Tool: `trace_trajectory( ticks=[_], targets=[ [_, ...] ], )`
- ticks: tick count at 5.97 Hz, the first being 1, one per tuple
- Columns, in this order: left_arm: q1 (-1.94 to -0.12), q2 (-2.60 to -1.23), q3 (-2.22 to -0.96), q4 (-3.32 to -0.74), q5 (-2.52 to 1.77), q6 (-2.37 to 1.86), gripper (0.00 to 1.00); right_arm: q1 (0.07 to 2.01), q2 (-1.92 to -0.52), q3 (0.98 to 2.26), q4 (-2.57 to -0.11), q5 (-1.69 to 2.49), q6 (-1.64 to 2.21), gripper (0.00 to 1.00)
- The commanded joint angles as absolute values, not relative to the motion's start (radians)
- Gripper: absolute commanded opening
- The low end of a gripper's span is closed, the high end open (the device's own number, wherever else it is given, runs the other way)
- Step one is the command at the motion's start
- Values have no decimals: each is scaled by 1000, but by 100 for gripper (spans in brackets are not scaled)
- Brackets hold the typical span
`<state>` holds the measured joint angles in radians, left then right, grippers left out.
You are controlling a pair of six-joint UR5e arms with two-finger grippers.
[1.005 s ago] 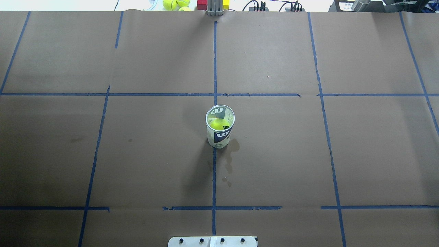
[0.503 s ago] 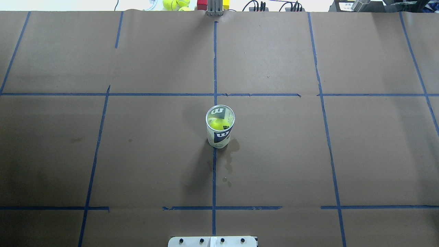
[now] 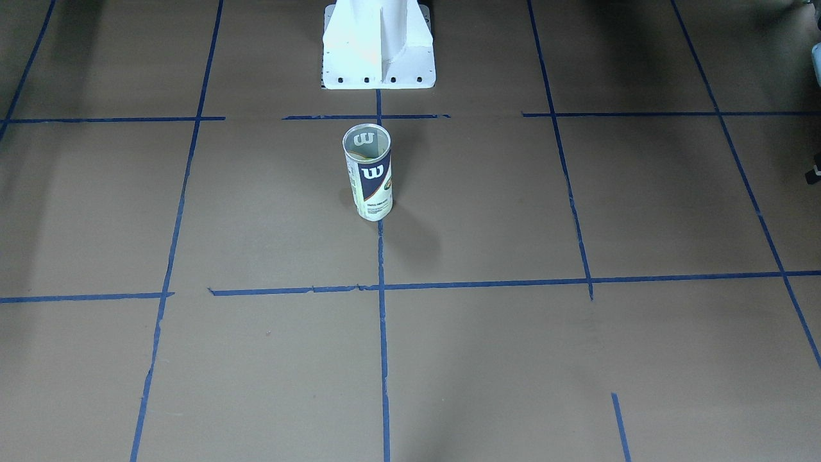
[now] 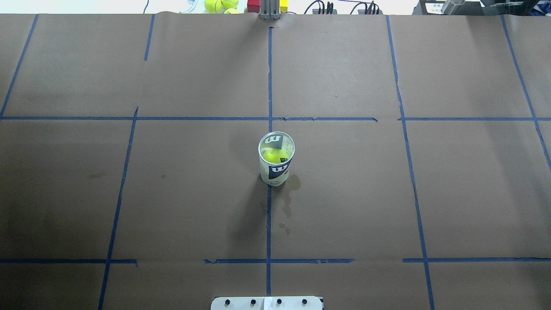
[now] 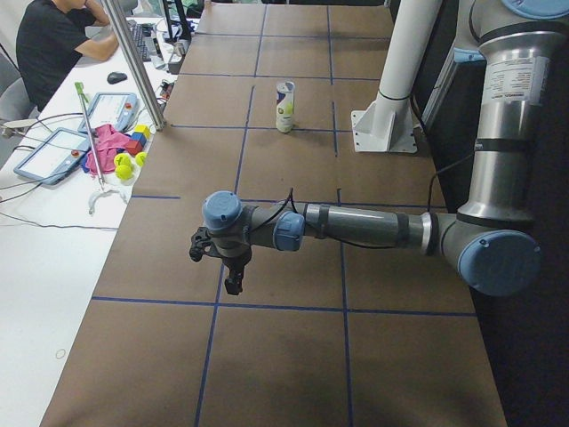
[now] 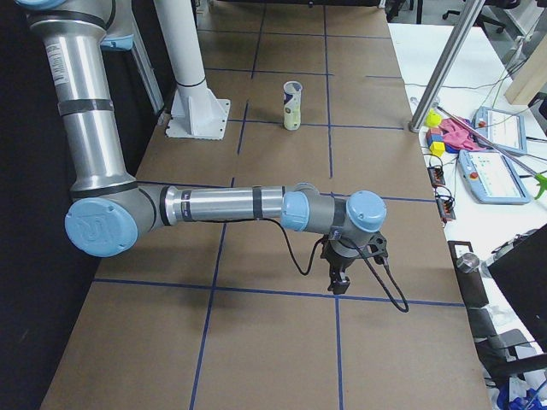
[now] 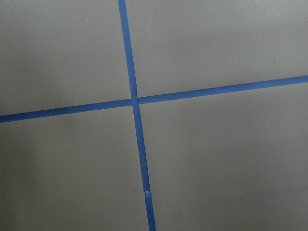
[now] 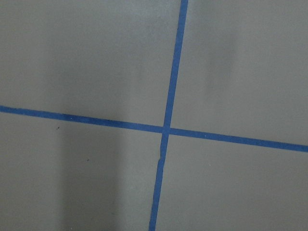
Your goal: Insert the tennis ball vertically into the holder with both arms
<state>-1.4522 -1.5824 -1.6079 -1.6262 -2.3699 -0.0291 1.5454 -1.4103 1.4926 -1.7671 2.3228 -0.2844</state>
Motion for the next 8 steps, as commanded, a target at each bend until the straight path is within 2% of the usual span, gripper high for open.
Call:
trace_trajectory(
  ticks=[1, 3, 8],
  targets=[
    [-1469, -1556, -1592, -1625, -2376, 95, 100, 1548, -1420, 1525, -1772, 2359, -316, 100],
    [-1491, -1551, -1594, -1615, -2375, 101, 100, 1548, -1506, 1638, -1772, 2352, -324, 100],
    [-1494, -1568, -1605, -1580, -2375, 75, 100, 1539, -1510, 1658, -1772, 2347, -322, 100]
  ],
)
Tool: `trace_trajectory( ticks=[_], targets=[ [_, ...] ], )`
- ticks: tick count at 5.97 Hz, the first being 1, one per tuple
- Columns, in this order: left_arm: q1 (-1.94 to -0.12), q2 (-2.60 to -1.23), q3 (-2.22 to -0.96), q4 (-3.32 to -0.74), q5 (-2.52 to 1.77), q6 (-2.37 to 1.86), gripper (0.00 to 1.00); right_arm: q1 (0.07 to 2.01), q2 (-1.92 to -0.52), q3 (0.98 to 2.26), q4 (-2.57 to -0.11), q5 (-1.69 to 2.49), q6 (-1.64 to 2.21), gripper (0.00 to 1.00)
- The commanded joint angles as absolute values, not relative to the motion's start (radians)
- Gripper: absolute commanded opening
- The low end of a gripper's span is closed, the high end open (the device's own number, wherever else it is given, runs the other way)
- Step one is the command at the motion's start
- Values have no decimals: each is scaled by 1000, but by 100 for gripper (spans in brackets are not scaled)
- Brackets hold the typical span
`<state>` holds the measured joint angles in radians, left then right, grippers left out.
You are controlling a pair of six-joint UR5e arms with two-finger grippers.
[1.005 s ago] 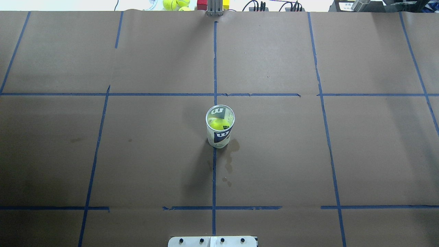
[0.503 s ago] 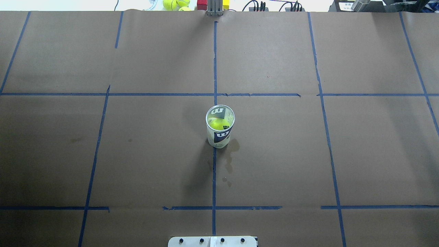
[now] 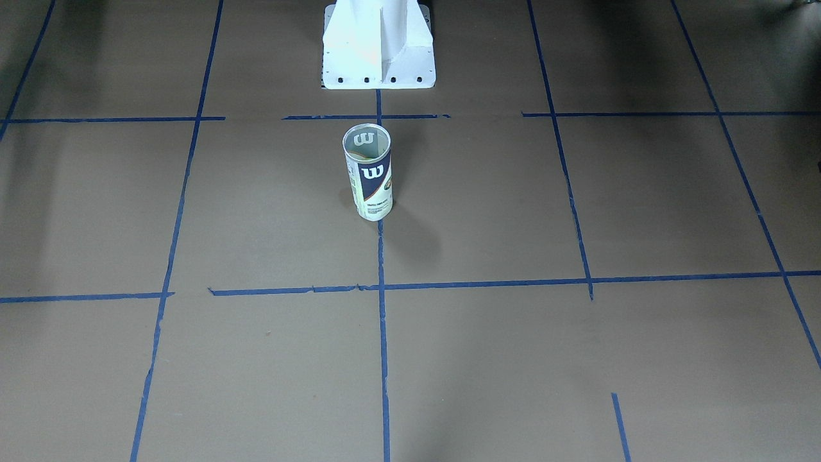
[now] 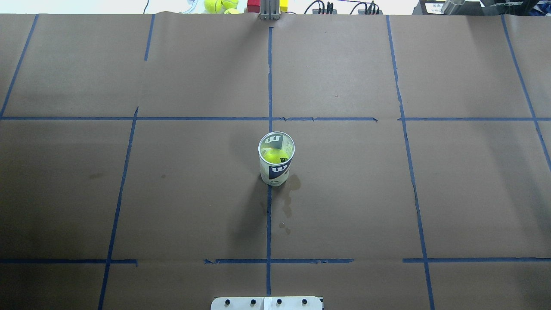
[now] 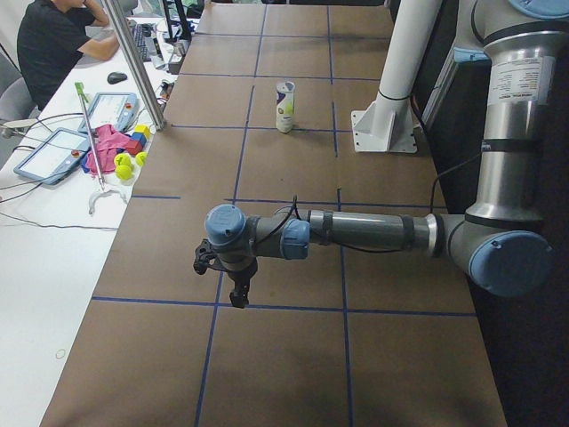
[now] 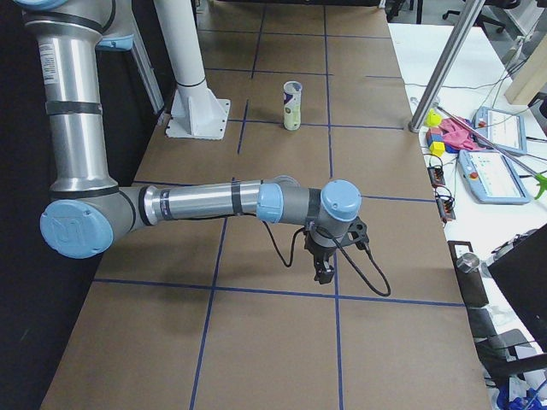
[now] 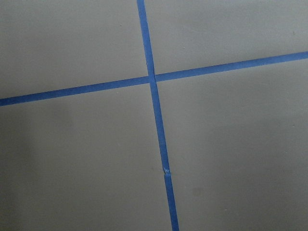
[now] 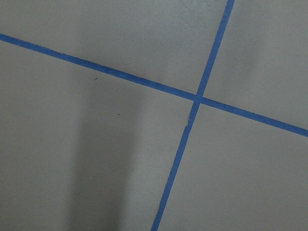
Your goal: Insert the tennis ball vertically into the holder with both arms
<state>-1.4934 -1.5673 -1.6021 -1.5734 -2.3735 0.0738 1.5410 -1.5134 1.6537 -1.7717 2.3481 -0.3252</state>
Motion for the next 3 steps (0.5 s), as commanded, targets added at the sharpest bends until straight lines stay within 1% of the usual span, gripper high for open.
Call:
trace_trajectory(
  ticks=[1, 3],
  targets=[
    [-1493, -1572, -1598, -1582, -2375, 78, 100, 1539, -1509, 1663, -1772, 2347, -321, 100],
    [-1494, -1568, -1605, -1577, -2367, 77, 100, 1526, -1508, 1655, -1772, 2336, -314, 100]
  ],
)
